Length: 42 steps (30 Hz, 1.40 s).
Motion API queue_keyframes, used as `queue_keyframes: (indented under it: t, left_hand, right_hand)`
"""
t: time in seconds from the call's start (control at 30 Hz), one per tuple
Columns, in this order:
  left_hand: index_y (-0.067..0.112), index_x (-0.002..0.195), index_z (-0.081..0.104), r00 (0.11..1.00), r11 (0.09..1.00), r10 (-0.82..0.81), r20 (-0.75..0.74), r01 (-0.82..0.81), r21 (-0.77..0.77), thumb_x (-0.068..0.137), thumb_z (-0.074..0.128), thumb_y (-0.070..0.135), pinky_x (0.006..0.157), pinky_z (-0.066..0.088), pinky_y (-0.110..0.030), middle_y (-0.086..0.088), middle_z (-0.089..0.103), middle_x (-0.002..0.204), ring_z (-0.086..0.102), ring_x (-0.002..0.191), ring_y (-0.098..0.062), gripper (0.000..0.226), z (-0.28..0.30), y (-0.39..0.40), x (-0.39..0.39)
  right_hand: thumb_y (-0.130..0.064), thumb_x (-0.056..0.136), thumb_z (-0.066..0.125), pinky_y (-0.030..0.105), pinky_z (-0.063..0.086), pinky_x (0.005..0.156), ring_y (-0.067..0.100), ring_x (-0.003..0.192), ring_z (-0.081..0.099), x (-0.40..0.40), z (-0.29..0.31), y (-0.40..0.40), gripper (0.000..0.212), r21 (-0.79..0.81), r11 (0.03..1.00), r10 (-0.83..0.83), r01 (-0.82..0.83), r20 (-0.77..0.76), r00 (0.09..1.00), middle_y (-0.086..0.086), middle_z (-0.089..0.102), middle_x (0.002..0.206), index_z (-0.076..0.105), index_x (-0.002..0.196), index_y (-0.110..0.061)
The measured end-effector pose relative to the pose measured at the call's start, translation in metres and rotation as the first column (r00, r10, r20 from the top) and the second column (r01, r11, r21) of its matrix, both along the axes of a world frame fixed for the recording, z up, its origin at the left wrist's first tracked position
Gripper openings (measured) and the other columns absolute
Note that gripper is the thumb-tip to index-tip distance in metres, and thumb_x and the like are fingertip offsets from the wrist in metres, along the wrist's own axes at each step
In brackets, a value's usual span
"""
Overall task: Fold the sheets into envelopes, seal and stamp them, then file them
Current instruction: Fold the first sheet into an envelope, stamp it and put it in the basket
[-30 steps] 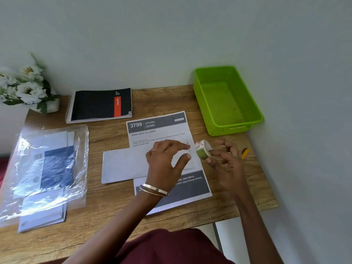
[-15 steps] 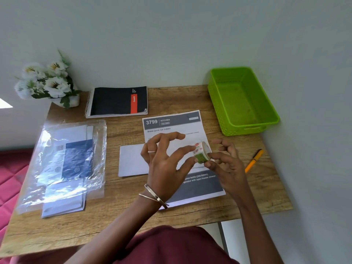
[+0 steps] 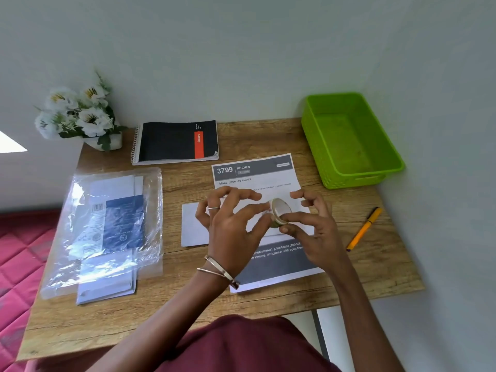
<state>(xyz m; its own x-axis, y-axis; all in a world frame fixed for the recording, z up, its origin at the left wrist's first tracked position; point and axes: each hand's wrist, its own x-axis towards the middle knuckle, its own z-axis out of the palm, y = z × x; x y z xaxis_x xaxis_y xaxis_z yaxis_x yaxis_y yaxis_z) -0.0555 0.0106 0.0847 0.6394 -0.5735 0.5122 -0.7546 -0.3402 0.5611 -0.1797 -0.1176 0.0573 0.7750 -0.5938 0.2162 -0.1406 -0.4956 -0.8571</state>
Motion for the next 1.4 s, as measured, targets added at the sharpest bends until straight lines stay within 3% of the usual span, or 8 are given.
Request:
queue_keyframes:
  t: [0.33, 0.53, 0.67, 0.87, 0.97, 1.07, 1.17, 1.4]
  left_hand:
    - [0.026, 0.071, 0.067, 0.978, 0.999, 0.013, -0.208, -0.007, 0.034, 0.076, 0.062, 0.038, 0.086, 0.024, -0.038, 0.013, 0.063, 0.101, 0.044, 0.108, -0.016, 0.013, -0.002, 0.008, 0.009]
    - [0.029, 0.073, 0.066, 0.909, 0.998, 0.004, -0.418, 0.026, 0.066, 0.076, 0.071, 0.029, 0.085, 0.037, -0.042, 0.017, 0.057, 0.102, 0.039, 0.104, -0.01, 0.006, -0.005, 0.013, 0.023]
    - [0.035, 0.068, 0.061, 0.794, 0.999, -0.032, -0.607, 0.051, 0.014, 0.079, 0.068, 0.027, 0.083, 0.039, -0.035, 0.012, 0.062, 0.098, 0.052, 0.1, -0.011, 0.015, -0.008, 0.012, 0.025]
    - [0.019, 0.073, 0.07, 0.496, 0.993, -0.107, -0.862, 0.017, -0.113, 0.083, 0.064, 0.015, 0.067, 0.044, -0.021, 0.005, 0.068, 0.079, 0.057, 0.069, -0.002, 0.012, -0.001, 0.012, 0.028]
    - [0.017, 0.077, 0.07, 0.388, 0.993, -0.107, -0.915, -0.009, -0.12, 0.086, 0.062, 0.015, 0.07, 0.046, -0.033, 0.0, 0.067, 0.081, 0.056, 0.076, -0.014, 0.012, -0.001, 0.012, 0.027]
    - [0.013, 0.081, 0.07, 0.316, 0.993, -0.099, -0.943, -0.028, -0.114, 0.087, 0.061, 0.015, 0.077, 0.049, -0.038, 0.001, 0.067, 0.082, 0.058, 0.08, -0.012, 0.011, -0.003, 0.012, 0.026]
    - [0.014, 0.084, 0.071, 0.28, 0.993, -0.094, -0.955, -0.037, -0.108, 0.087, 0.06, 0.016, 0.078, 0.051, -0.039, -0.001, 0.068, 0.085, 0.06, 0.081, -0.013, 0.012, -0.005, 0.011, 0.025]
    - [0.013, 0.086, 0.071, 0.192, 0.993, -0.101, -0.976, -0.039, -0.11, 0.087, 0.061, 0.018, 0.069, 0.051, -0.032, -0.006, 0.069, 0.088, 0.061, 0.081, -0.017, 0.012, -0.011, 0.009, 0.022]
  right_hand:
    - [-0.032, 0.077, 0.071, 0.012, 0.03, 0.094, 0.01, 0.114, 0.036, 0.003, -0.003, 0.007, 0.013, -0.039, 0.999, -0.016, 0.014, -0.042, 0.999, -0.01, 0.048, 0.127, 0.072, 0.09, -0.037]
    - [-0.036, 0.078, 0.069, 0.023, 0.036, 0.089, 0.01, 0.113, 0.036, -0.008, -0.006, 0.003, 0.016, -0.03, 0.999, -0.043, 0.04, -0.082, 0.996, -0.014, 0.048, 0.126, 0.069, 0.094, -0.04]
    - [-0.045, 0.078, 0.064, 0.031, 0.04, 0.085, 0.018, 0.11, 0.041, -0.012, -0.008, -0.001, 0.018, -0.023, 0.999, -0.027, 0.025, -0.07, 0.997, -0.02, 0.049, 0.123, 0.067, 0.096, -0.046]
    - [-0.043, 0.075, 0.074, 0.035, 0.047, 0.08, 0.023, 0.117, 0.044, -0.023, -0.011, -0.015, 0.019, 0.081, 0.98, -0.176, 0.18, -0.051, 0.983, -0.012, 0.055, 0.118, 0.068, 0.093, -0.047]
    - [-0.029, 0.076, 0.075, 0.035, 0.048, 0.083, 0.028, 0.109, 0.052, -0.032, -0.016, -0.029, 0.018, 0.052, 0.922, -0.376, 0.384, -0.123, 0.919, -0.004, 0.055, 0.103, 0.072, 0.091, -0.037]
    - [-0.028, 0.075, 0.077, 0.044, 0.045, 0.087, 0.036, 0.103, 0.05, -0.038, -0.024, -0.049, 0.025, -0.209, 0.818, -0.576, 0.537, -0.299, 0.761, 0.014, 0.053, 0.099, 0.075, 0.097, -0.015]
    - [-0.03, 0.076, 0.076, 0.052, 0.043, 0.087, 0.038, 0.106, 0.044, -0.039, -0.029, -0.064, 0.028, -0.387, 0.734, -0.679, 0.558, -0.393, 0.62, 0.019, 0.053, 0.107, 0.074, 0.1, -0.017]
    - [-0.026, 0.077, 0.074, 0.051, 0.032, 0.089, 0.038, 0.114, 0.036, -0.028, -0.03, -0.061, 0.029, -0.535, 0.667, -0.745, 0.518, -0.477, 0.467, 0.016, 0.048, 0.121, 0.07, 0.106, -0.021]
